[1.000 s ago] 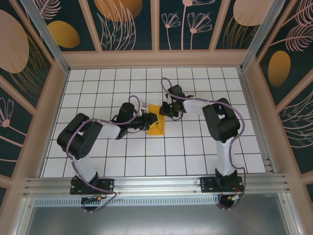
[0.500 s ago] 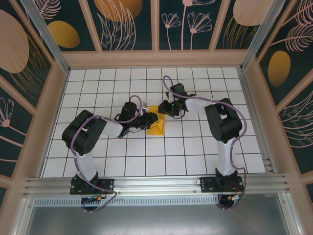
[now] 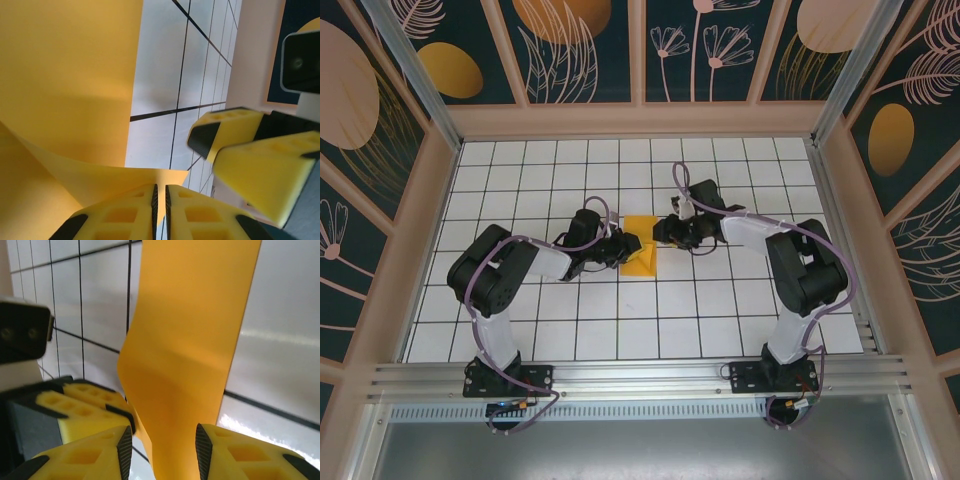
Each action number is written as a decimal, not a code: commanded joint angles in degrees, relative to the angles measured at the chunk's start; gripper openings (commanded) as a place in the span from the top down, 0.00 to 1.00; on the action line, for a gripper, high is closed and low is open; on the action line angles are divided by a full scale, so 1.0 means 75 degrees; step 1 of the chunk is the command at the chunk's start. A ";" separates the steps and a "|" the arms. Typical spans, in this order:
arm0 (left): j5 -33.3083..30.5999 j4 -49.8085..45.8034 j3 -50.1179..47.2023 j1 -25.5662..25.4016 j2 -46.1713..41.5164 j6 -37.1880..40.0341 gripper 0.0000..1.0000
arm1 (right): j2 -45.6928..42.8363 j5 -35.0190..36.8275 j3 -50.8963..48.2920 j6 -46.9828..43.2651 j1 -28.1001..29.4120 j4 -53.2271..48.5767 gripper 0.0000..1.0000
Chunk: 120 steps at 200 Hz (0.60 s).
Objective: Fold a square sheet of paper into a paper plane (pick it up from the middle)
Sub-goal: Fold the triangle a second time at the center of the table.
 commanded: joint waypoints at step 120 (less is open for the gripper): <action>-0.0086 -0.0088 0.0190 -0.0038 0.0095 0.0181 0.87 | 0.0477 -0.1155 0.0039 -0.0255 0.0059 0.0504 0.70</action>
